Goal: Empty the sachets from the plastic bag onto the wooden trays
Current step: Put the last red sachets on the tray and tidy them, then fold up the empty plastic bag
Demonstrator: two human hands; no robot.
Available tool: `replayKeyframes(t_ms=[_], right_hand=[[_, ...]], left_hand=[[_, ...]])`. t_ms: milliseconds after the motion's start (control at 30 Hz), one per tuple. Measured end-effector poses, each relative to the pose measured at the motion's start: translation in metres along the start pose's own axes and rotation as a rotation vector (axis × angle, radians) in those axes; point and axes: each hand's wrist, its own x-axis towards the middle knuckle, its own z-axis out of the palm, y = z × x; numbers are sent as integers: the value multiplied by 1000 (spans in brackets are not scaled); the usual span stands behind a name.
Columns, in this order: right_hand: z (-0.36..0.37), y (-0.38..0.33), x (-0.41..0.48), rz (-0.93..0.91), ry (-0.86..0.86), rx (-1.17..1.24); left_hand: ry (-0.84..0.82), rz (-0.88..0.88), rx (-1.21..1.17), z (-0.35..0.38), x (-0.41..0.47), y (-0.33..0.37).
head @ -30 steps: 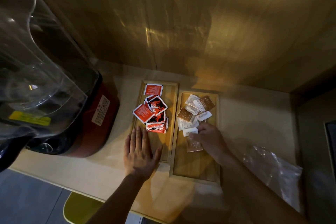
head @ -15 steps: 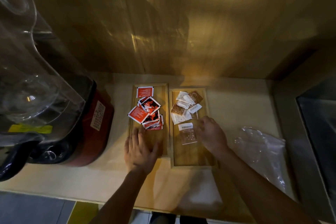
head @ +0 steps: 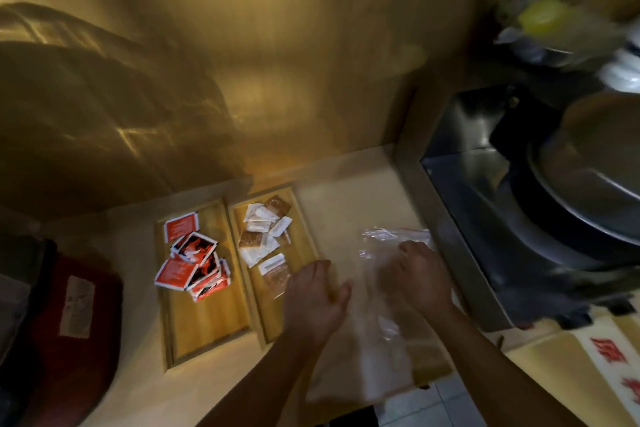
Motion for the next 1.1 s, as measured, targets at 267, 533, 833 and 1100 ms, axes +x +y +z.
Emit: replayKeyframes(t_ms=[267, 533, 833, 1100], right_hand=[[11, 50, -17, 177, -136, -1], [13, 40, -8, 603, -215, 351], [-7, 55, -9, 522, -288, 1123], [-41, 20, 1, 380, -275, 1354]], left_hand=[[-214, -9, -22, 33, 9, 46], [-222, -579, -775, 39, 24, 67], [-286, -494, -945, 6, 15, 62], [-254, -489, -1105, -44, 26, 59]])
